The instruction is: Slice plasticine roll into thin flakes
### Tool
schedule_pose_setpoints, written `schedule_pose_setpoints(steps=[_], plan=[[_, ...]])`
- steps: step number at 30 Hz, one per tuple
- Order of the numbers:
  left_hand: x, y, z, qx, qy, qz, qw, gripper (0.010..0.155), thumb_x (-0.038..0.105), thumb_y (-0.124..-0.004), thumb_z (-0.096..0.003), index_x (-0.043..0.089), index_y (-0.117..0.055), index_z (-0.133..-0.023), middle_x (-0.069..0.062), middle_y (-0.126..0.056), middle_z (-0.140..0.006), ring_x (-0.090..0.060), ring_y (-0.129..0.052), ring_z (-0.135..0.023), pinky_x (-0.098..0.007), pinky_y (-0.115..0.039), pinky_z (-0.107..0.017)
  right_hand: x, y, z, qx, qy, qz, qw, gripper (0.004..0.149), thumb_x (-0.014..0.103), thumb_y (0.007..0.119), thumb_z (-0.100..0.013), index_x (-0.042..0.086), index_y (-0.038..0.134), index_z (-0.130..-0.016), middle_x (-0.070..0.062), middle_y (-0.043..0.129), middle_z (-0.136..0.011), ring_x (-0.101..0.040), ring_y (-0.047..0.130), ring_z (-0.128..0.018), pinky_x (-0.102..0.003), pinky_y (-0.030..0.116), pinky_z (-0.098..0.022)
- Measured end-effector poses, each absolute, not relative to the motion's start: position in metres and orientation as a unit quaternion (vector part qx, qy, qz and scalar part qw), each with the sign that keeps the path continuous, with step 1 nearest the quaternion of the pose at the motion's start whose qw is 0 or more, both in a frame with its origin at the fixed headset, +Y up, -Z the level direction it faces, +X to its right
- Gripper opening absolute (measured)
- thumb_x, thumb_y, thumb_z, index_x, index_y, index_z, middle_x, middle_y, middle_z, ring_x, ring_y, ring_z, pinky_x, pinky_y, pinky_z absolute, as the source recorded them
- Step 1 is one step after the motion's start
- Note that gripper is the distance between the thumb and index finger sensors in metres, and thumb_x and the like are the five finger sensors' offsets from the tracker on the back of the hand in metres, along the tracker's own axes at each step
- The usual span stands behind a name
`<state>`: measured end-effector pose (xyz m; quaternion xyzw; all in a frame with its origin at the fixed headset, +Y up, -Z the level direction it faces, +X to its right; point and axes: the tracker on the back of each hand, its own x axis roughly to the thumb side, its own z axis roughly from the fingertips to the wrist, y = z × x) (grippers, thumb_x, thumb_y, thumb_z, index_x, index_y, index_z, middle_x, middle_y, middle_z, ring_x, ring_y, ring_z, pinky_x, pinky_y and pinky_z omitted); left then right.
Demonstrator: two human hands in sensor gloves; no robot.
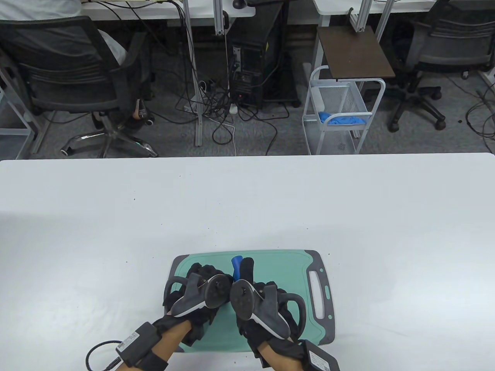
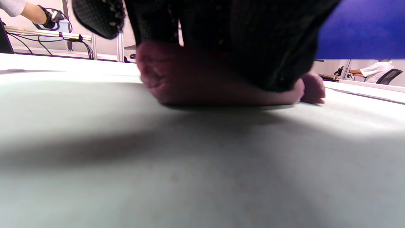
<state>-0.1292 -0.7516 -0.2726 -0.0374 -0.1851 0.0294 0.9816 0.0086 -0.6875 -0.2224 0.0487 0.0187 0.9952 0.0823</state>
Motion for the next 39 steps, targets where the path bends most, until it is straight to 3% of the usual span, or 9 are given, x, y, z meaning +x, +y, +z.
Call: schedule_pose_setpoints(steps=[11, 39], plan=[[-0.131, -0.751, -0.273, -0.032, -0.178, 0.026, 0.983, 0.058, 0.049, -0.093, -0.0289, 0.036, -0.081, -0.085, 0.013, -0.095, -0.088, -0.029, -0.092, -0.092, -0.057, -0.067, -0.075, 0.009, -0.689, -0.223, 0.05, 0.032, 0.995, 0.084, 0.084, 0.038, 0.084, -0.045, 0.014, 0.031, -0.106, -0.007, 0.093, -0.046, -0.038, 0.095, -0.056, -0.062, 0.078, -0.049], [-0.134, -0.752, -0.276, -0.052, -0.176, 0.046, 0.982, 0.05, 0.047, -0.091, -0.0318, 0.038, -0.087, -0.081, 0.012, -0.098, -0.086, -0.027, -0.092, -0.092, -0.056, -0.068, -0.074, 0.005, -0.703, -0.232, 0.06, 0.025, 0.995, 0.076, 0.084, 0.037, 0.083, -0.045, 0.014, 0.03, -0.106, -0.007, 0.092, -0.046, -0.038, 0.095, -0.055, -0.062, 0.077, -0.049]])
